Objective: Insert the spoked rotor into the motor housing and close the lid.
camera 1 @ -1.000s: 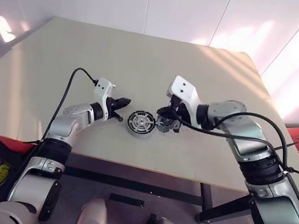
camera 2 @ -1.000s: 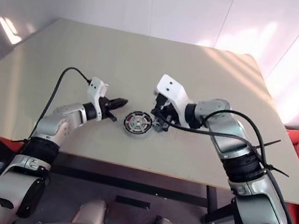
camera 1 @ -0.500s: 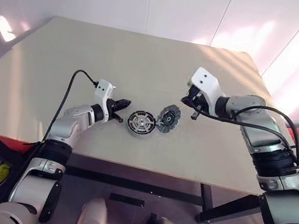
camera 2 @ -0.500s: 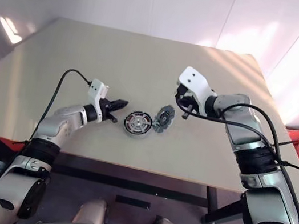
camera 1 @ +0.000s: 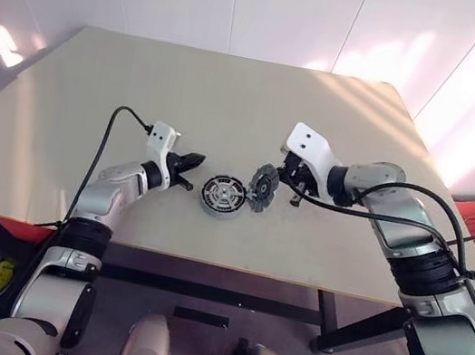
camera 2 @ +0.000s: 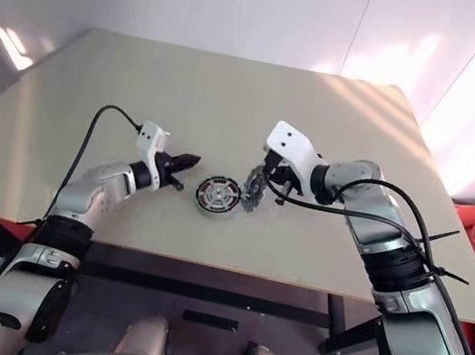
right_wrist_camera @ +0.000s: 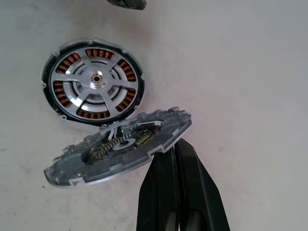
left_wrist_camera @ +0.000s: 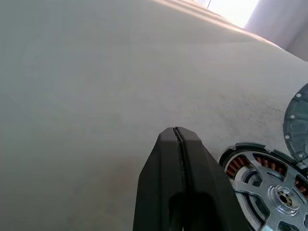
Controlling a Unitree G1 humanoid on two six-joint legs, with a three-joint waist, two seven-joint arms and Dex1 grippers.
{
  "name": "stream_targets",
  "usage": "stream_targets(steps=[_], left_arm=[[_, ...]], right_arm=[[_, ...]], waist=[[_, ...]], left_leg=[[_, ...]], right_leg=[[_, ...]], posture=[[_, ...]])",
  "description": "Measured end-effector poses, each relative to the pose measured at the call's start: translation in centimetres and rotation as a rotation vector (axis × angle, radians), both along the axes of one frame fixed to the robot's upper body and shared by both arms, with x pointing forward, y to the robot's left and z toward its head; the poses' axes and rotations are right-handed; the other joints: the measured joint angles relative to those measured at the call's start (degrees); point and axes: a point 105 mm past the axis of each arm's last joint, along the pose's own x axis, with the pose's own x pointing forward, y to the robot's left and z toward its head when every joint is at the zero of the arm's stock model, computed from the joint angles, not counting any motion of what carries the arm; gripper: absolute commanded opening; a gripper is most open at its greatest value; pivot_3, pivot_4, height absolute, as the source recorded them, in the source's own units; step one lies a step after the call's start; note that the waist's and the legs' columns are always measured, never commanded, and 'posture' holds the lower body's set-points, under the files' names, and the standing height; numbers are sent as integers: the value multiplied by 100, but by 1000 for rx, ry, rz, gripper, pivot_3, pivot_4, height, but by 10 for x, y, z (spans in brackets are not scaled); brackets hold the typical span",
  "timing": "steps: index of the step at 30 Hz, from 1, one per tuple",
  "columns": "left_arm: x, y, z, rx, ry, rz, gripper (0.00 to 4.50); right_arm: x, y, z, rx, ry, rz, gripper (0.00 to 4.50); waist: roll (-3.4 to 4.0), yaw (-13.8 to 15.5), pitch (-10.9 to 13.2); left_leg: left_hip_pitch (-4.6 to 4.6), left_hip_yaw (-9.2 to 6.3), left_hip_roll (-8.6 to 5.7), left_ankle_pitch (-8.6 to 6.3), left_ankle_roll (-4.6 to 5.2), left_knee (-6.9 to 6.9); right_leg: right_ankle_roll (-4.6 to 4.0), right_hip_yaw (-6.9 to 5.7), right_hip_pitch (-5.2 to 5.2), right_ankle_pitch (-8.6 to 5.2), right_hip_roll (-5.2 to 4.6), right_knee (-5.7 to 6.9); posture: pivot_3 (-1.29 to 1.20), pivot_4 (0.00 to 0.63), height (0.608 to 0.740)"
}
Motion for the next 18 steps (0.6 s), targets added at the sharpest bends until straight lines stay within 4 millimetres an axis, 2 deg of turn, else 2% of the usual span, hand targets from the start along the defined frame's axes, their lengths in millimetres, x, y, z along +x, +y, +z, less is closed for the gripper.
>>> stream_targets(steps=[6,11,18], left_arm=[[6,12,5,7,-16,45,0],[13,25,15,9,-44,88,0],[14,25,16,9,-46,93,0]], right_arm=[[-15,19,3,59,44,69,25],[-19,28,2,96,79,82,25],[-21,51,-2,142,96,109,25]], waist=[[0,-5,0],[0,1,0],[0,-11,0]], left_leg=[[4,0,1,1,-1,-1],[4,-1,0,1,-2,-1],[4,-1,1,2,-4,-3]], right_leg=[[0,0,1,0,0,1],[0,0,3,0,0,0],[0,0,0,0,1,1]], posture=[[0,0,740],[0,0,740],[0,0,740]])
